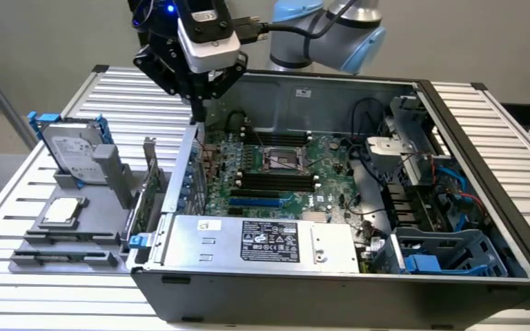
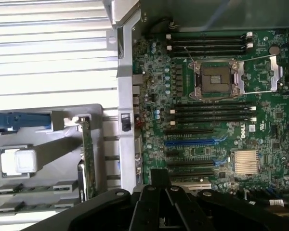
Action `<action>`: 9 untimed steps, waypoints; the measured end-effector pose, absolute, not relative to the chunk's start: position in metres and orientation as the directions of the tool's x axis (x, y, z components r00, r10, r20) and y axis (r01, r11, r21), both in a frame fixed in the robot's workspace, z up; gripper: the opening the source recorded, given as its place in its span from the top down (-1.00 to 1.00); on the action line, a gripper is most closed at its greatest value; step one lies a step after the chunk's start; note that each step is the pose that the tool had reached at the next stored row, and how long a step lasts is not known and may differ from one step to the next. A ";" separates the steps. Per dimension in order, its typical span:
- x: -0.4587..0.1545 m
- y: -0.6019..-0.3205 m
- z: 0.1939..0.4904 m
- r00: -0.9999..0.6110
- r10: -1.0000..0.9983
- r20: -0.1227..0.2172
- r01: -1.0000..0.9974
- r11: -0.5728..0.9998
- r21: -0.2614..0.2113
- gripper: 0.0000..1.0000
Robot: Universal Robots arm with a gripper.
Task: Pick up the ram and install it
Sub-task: 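Reach for the ram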
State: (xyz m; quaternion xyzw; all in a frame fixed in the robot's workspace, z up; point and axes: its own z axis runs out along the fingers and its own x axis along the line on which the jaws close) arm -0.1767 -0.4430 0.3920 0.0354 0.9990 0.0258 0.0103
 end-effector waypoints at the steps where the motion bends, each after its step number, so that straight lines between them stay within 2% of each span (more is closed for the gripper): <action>1: -0.181 -0.445 0.392 -0.997 0.071 -0.019 0.070 0.996 0.052 0.79; 9: -0.218 -0.458 0.391 -0.997 0.071 -0.019 0.070 0.996 0.052 0.79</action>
